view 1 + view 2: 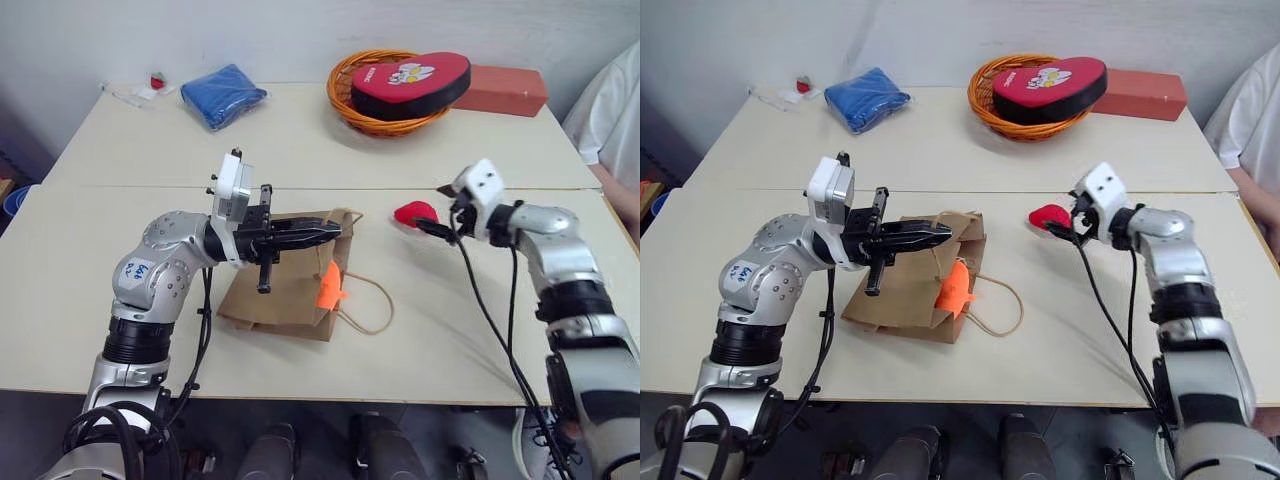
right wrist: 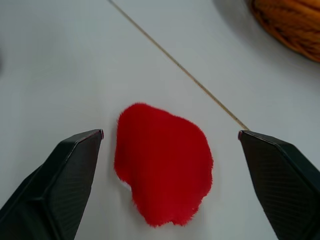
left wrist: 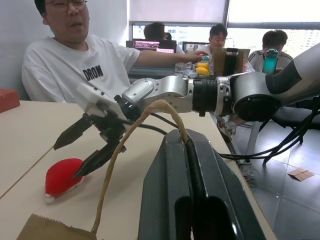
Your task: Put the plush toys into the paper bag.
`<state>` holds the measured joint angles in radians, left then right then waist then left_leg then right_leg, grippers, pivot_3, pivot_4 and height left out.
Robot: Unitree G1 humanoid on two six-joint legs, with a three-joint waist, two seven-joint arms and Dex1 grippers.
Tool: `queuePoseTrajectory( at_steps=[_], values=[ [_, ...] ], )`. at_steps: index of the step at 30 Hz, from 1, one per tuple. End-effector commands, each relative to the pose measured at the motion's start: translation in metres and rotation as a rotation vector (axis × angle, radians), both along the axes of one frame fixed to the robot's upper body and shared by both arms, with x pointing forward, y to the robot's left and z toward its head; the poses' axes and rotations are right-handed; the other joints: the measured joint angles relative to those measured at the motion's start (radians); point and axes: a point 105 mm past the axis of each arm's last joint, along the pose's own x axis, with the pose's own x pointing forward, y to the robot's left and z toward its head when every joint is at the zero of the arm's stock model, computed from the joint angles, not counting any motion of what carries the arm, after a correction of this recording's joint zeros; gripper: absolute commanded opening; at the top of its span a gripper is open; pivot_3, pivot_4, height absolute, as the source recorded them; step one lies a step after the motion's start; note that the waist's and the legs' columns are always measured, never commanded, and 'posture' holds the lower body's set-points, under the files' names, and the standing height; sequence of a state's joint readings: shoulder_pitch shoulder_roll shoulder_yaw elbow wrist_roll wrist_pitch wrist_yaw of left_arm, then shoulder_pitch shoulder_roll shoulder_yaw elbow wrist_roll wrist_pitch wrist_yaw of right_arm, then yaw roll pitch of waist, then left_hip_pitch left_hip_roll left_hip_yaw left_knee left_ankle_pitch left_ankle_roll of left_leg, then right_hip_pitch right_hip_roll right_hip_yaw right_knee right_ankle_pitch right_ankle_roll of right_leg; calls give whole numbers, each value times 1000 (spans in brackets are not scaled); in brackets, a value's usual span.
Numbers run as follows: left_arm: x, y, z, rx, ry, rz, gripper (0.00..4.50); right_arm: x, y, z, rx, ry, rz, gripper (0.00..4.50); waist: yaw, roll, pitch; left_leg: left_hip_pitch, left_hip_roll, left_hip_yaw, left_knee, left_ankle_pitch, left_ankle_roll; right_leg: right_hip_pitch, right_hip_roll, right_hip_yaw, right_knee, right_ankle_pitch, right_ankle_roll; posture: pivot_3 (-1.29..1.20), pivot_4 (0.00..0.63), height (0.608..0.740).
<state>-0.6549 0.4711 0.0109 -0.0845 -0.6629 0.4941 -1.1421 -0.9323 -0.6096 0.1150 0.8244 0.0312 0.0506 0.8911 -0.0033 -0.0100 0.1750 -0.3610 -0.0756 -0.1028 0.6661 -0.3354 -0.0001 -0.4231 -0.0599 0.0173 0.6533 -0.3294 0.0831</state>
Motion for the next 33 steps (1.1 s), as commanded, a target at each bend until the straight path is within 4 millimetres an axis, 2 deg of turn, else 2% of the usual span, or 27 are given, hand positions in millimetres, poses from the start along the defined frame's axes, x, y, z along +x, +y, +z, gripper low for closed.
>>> queuePoseTrajectory(
  at_steps=[1,3,6,9,11,13,16,21,25,30,33],
  values=[
    [-6,-2,10,-4,-54,-3,0,8,3,4,-1,8,-8,3181,-4,0,0,-3,0,0,1,0,0,-3,0,0,1,0,0,0,150,740],
    [-7,-3,12,-8,-58,-2,0,8,6,-2,-18,54,6,2439,-8,0,0,-9,0,0,5,0,0,-8,0,0,5,0,0,0,150,740],
    [-8,-3,15,-10,-62,-7,0,7,13,-4,14,80,43,1361,-19,0,0,-9,0,0,7,0,0,-8,0,-1,5,0,0,0,150,740],
    [-11,2,13,0,-47,-36,0,2,20,5,-3,5,130,465,-27,0,0,-9,0,0,8,0,0,-7,0,-1,5,0,0,0,150,740],
    [-12,5,13,20,-46,-54,0,-12,28,14,26,-16,262,81,-28,0,0,-9,0,0,8,0,0,-8,0,-1,5,0,0,0,150,740],
    [-13,9,15,24,-47,-57,0,-38,40,17,46,1,435,45,-28,0,0,-9,0,0,8,0,0,-8,0,-1,6,0,0,0,150,740],
    [-13,13,16,29,-43,-59,0,-75,59,11,63,62,591,45,-25,0,0,-10,1,-1,9,0,0,-8,0,-2,6,0,0,0,150,740],
    [-12,10,16,27,-43,-63,0,-102,102,-5,144,65,627,45,-24,0,0,-11,0,-2,11,-1,-1,-7,0,-3,6,0,-1,0,150,740],
    [-15,6,11,36,-29,-84,0,-100,131,-7,186,13,602,45,-24,0,0,-10,0,-2,12,-1,-1,-7,0,-3,8,0,-1,0,150,740],
    [-17,0,7,36,-28,-113,0,-73,175,-11,146,-69,539,45,-26,0,0,-10,0,-2,12,-1,-1,-8,0,-3,8,0,-1,0,150,740],
    [-19,-3,6,36,-26,-130,0,-62,193,-4,177,-110,512,45,-28,0,0,-10,0,-2,12,-1,-1,-8,0,-3,8,0,-1,0,150,740]
  ],
)
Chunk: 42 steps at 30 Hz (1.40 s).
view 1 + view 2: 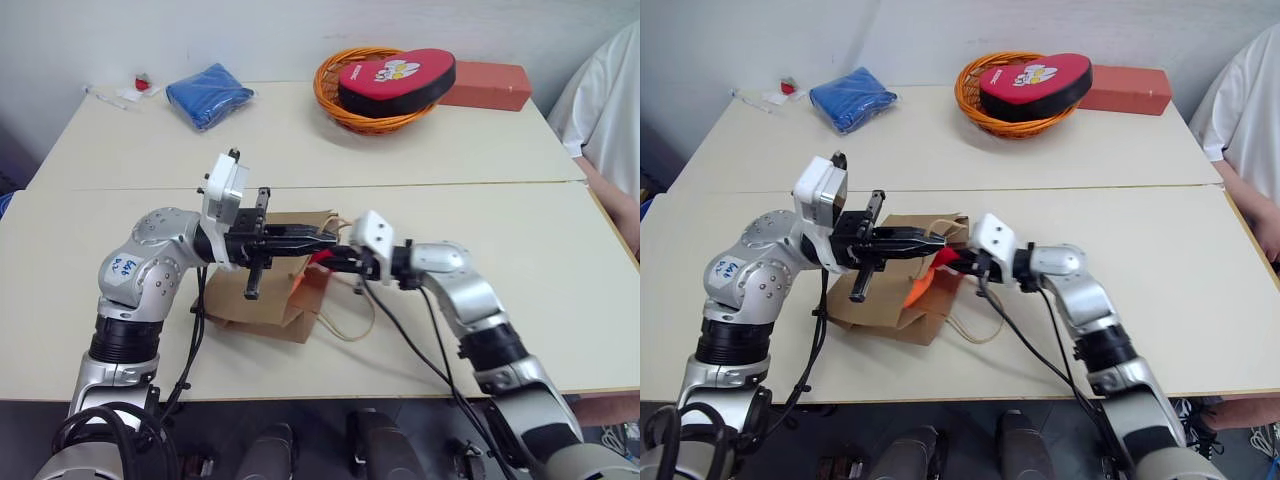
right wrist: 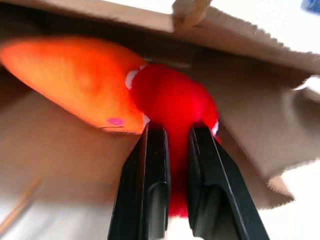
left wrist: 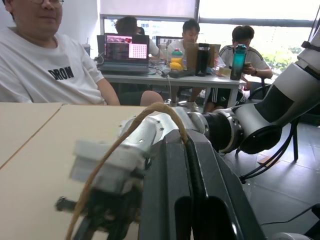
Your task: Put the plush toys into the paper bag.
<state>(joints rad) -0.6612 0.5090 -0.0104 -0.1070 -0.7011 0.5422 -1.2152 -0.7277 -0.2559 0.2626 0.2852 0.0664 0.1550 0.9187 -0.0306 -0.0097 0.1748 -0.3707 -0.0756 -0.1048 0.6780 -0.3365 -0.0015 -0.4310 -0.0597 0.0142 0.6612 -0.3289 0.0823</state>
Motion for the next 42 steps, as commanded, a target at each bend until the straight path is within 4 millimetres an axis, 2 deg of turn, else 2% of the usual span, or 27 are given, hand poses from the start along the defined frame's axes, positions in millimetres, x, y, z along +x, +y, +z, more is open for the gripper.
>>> queuePoseTrajectory(
  at_steps=[1,7,8,10,11,12,15,18,21,25,27,30,31,34,36,39,42],
  values=[
    [-6,-3,6,-12,-45,-31,0,9,16,10,33,-55,-22,45,-1,0,0,0,0,0,0,0,0,0,0,0,0,0,0,0,150,740],
    [-5,-5,5,-20,-52,-34,0,20,32,-7,25,3,-48,45,-3,0,0,0,0,0,0,0,0,1,0,-3,0,0,0,0,150,740],
    [-5,-5,6,-22,-57,-33,0,20,33,-12,50,54,-44,45,-4,0,0,0,0,0,1,0,0,1,0,-3,0,0,0,0,150,740],
    [-4,-4,8,-29,-67,-23,0,21,33,-14,120,130,-56,760,-8,0,0,0,0,0,1,0,0,1,0,-3,0,0,0,0,150,740],
    [-3,-4,8,-30,-71,-19,0,19,33,-17,114,149,-44,935,-10,0,0,0,0,0,1,0,0,1,-1,-3,0,0,0,0,150,740],
    [-2,-3,9,-33,-74,-13,0,16,32,-18,96,126,-20,1318,-13,0,0,0,0,0,1,0,0,1,-1,-3,1,0,0,0,150,740],
    [-3,-2,9,-35,-77,1,0,10,22,-6,128,104,14,2437,-17,0,0,0,0,-1,1,0,0,1,-1,-4,1,0,0,0,150,740],
    [-3,0,9,-37,-75,13,0,7,1,3,133,112,27,3530,-18,0,0,0,0,-1,1,0,0,1,-1,-5,1,0,0,0,150,740],
    [-4,3,9,-37,-72,26,0,-1,-26,19,177,189,58,4480,-14,0,0,0,0,-1,1,0,0,1,-1,-5,0,0,0,0,150,740],
    [-5,4,9,-37,-71,34,0,-16,-59,28,164,320,98,4480,-2,0,0,-1,0,-2,0,0,0,1,-1,-5,-1,0,0,0,150,740],
    [-5,5,9,-35,-72,35,0,-18,-68,29,158,340,86,4480,0,0,0,-1,0,-1,-1,0,0,1,-1,-5,-1,0,0,0,150,740],
    [-6,6,10,-33,-76,37,0,-18,-94,23,164,514,-26,4480,3,0,0,-1,0,-1,-1,0,0,1,-2,-5,-1,0,0,0,150,740],
    [-7,6,11,-33,-77,38,0,-18,-105,14,116,625,-111,4480,4,0,0,-1,0,-1,-1,0,0,1,-2,-5,-1,0,0,0,150,740],
    [-9,8,13,-32,-80,40,0,-31,-129,1,52,854,-253,4480,15,0,0,-1,0,-1,0,-1,1,1,-2,-5,-2,0,0,0,150,740],
    [-10,10,16,-40,-84,43,0,-40,-133,-1,35,943,-290,4480,22,0,0,-1,0,-1,0,-1,2,1,-2,-4,-2,0,0,0,150,740],
    [-7,12,33,-128,-80,72,0,-53,-132,-4,51,1054,-300,4480,27,0,0,-1,0,0,0,-1,2,0,-2,-4,-2,0,0,0,150,740],
    [-7,18,40,-131,-72,73,0,-53,-131,-16,84,1122,-357,4480,30,0,0,-1,0,0,0,-1,2,1,-2,-4,-2,0,0,0,150,740]
  ],
)
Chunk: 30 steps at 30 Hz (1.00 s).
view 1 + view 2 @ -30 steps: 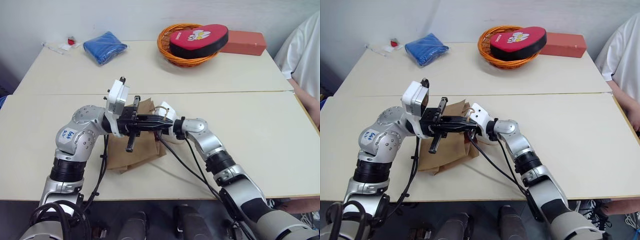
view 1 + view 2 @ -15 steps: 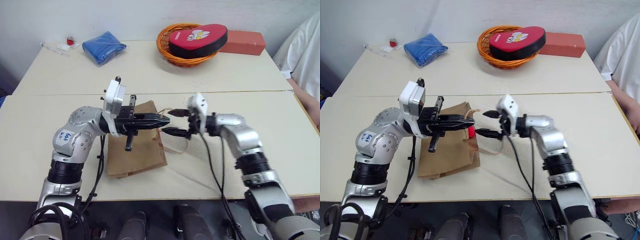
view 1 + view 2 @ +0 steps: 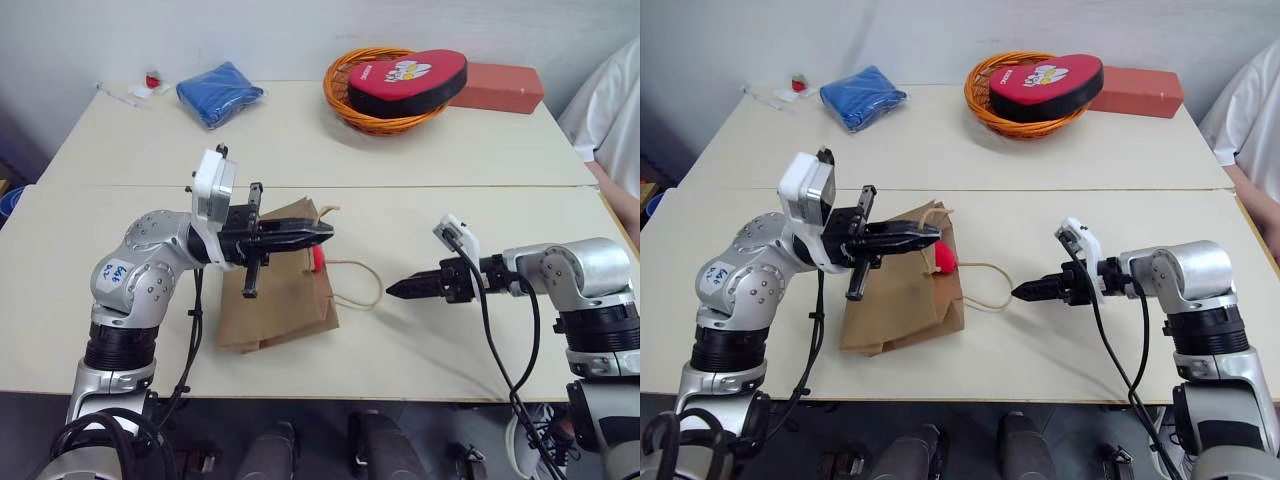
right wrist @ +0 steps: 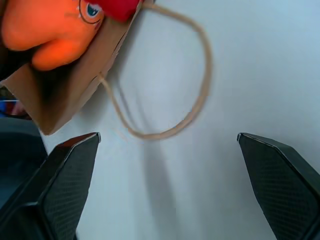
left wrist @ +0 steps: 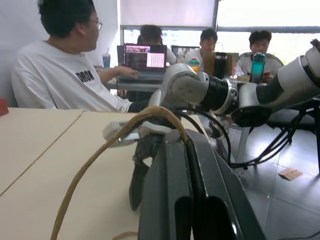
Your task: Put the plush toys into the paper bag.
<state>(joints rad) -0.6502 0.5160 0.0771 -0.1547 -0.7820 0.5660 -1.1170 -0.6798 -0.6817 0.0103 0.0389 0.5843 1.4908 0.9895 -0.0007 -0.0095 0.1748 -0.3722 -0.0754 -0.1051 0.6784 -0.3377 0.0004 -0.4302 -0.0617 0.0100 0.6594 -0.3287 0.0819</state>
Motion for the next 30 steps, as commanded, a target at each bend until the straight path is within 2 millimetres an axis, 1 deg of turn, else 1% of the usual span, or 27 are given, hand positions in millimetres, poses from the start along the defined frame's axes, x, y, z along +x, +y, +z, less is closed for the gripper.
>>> queuePoseTrajectory(
  at_steps=[1,5,10,15,16,17,18,20,24,25,29,30],
  values=[
    [-8,9,18,-17,-53,-7,0,-1,4,-4,33,43,-59,4480,-1,0,0,0,0,0,0,0,0,0,0,0,0,0,0,0,150,740],
    [-6,16,20,-11,-46,33,0,0,19,-5,116,74,-77,4480,-3,0,0,1,0,1,0,0,0,0,0,1,1,0,0,0,150,740],
    [-8,18,18,4,-36,40,0,9,31,-5,209,116,-114,4480,-5,0,0,1,0,1,0,0,0,0,0,1,1,0,0,0,150,740],
    [-9,16,16,13,-39,41,0,22,42,4,302,124,-162,4480,-10,0,0,1,0,1,0,0,0,0,0,1,1,0,0,0,150,740],
    [-9,16,16,15,-40,42,0,24,43,8,314,118,-167,4312,-10,0,0,1,0,1,0,0,0,0,0,1,1,0,0,0,150,740],
    [-9,16,16,15,-40,43,0,26,44,11,323,115,-171,4054,-11,0,0,1,0,1,0,0,0,0,0,1,1,0,0,0,150,740],
    [-9,16,16,16,-41,43,0,27,44,15,339,111,-169,3931,-12,0,0,1,0,1,0,0,0,0,0,1,1,0,0,0,150,740],
    [-9,16,16,16,-41,45,0,27,44,19,362,108,-161,3311,-11,0,0,0,0,1,0,0,0,0,0,1,1,0,0,0,150,740],
    [-9,17,14,21,-43,51,0,18,44,40,438,57,-92,1922,-12,0,0,0,0,1,-1,0,0,0,0,0,1,0,0,0,150,740],
    [-9,17,13,20,-43,52,0,18,42,47,462,37,-87,1650,-13,0,0,0,0,1,-1,0,0,0,0,0,1,0,0,0,150,740],
    [-6,17,12,18,-42,56,0,15,32,73,520,-56,-82,258,-13,0,0,0,0,1,-1,0,0,0,0,0,1,0,0,0,150,740],
    [-4,17,12,20,-47,63,0,13,30,83,531,-90,-72,11,-13,0,0,0,0,1,-1,0,0,0,0,0,1,0,0,0,150,740]
  ],
)
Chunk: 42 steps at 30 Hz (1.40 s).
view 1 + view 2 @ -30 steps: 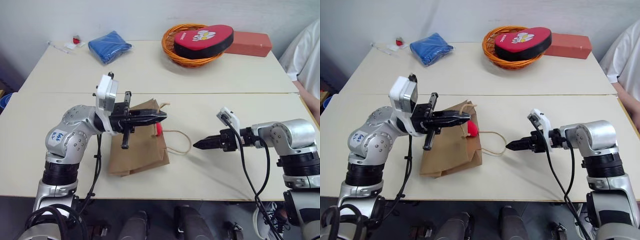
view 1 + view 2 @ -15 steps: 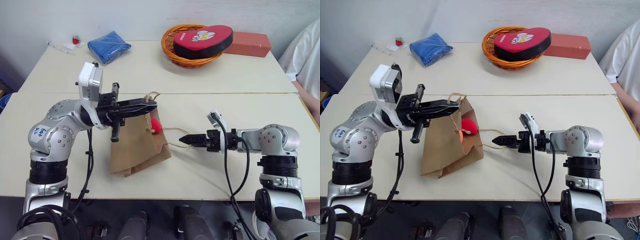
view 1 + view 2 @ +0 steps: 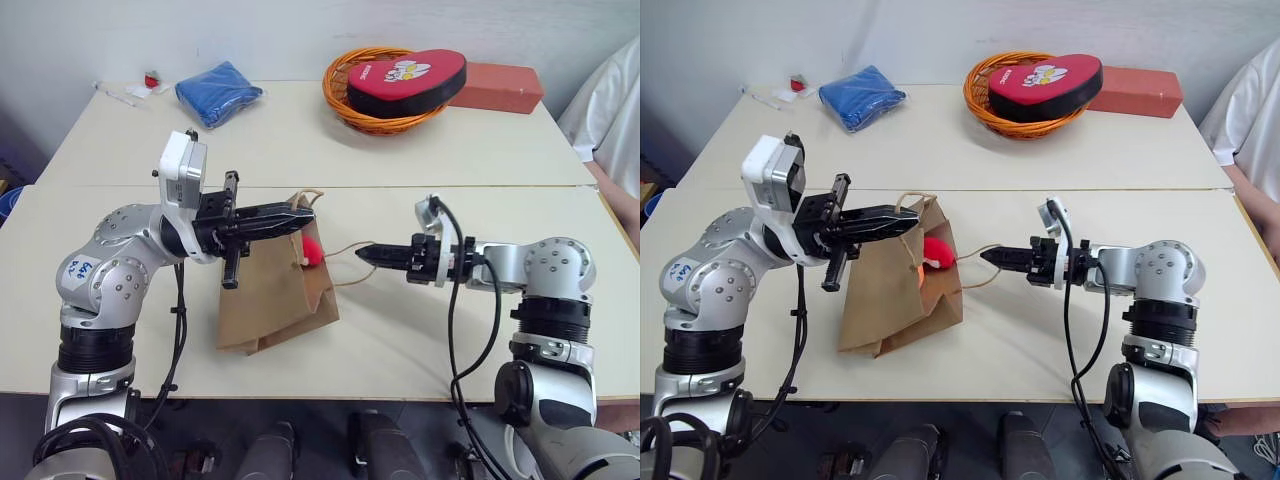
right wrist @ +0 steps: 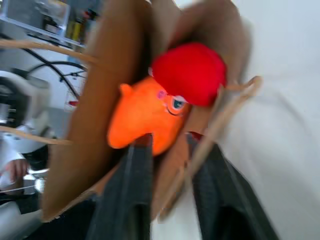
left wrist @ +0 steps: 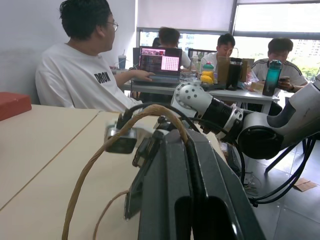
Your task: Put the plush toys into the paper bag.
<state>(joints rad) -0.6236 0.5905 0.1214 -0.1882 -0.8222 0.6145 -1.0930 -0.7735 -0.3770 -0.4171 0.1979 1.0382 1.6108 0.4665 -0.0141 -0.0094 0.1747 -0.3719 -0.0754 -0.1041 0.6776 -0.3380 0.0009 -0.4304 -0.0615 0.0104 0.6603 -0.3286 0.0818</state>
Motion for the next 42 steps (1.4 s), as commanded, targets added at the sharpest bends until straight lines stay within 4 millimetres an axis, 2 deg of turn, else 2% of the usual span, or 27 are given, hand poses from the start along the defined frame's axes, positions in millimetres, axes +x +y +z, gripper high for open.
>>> queuePoseTrajectory(
  at_steps=[1,6,10,13,20,22,25,28,31,37,40,42],
  values=[
    [3,2,10,-10,-73,21,0,-6,-10,49,68,-175,6,11,0,0,0,0,0,0,0,0,0,0,0,0,0,0,0,0,150,740],
    [19,4,19,-41,-110,49,0,-7,-24,98,140,-307,-20,11,3,0,0,0,0,0,0,0,0,0,0,0,0,0,0,0,150,740],
    [31,0,24,-67,-140,64,0,-12,-26,124,132,-387,-23,11,8,0,0,0,0,0,-1,0,0,0,0,0,0,0,0,0,150,740],
    [44,0,26,-86,-177,131,0,-16,-22,135,147,-424,2,11,9,0,0,-2,0,0,-1,0,1,-1,0,0,1,0,0,0,150,740],
    [69,7,25,-116,-267,299,0,-30,-1,140,207,-511,73,11,8,0,0,-2,0,0,-1,0,1,-1,0,-1,1,0,0,0,150,740],
    [70,9,20,-92,-273,308,0,-28,1,138,216,-505,53,11,7,0,0,-2,0,0,-1,0,1,-1,0,-1,1,0,0,0,150,740],
    [67,7,12,-66,-270,293,0,-16,0,122,180,-477,-37,11,9,0,0,-2,0,0,-1,0,0,-1,0,-1,1,0,0,0,150,740],
    [62,4,13,-91,-231,273,0,-16,-3,115,182,-482,-62,11,10,0,0,-2,0,0,0,0,1,0,-1,-1,1,0,0,0,150,740],
    [58,4,15,-109,-202,266,613,-24,-6,116,197,-502,-32,620,9,0,0,-3,0,-1,0,0,1,-1,-1,-1,1,0,0,0,150,740],
    [49,9,16,-111,-187,277,2374,-38,-19,113,148,-521,11,2562,11,0,0,-3,0,-1,0,0,1,0,0,-1,0,0,0,0,150,740],
    [41,16,10,-87,-159,292,3141,-49,-32,111,123,-527,31,3373,11,0,0,-3,0,-1,0,0,1,0,0,-1,0,0,0,0,150,740],
    [32,24,5,-75,-119,297,3763,-55,-39,107,73,-564,17,4065,11,0,0,-3,0,-1,-1,-1,1,-1,0,-1,0,0,0,0,150,740]
  ],
)
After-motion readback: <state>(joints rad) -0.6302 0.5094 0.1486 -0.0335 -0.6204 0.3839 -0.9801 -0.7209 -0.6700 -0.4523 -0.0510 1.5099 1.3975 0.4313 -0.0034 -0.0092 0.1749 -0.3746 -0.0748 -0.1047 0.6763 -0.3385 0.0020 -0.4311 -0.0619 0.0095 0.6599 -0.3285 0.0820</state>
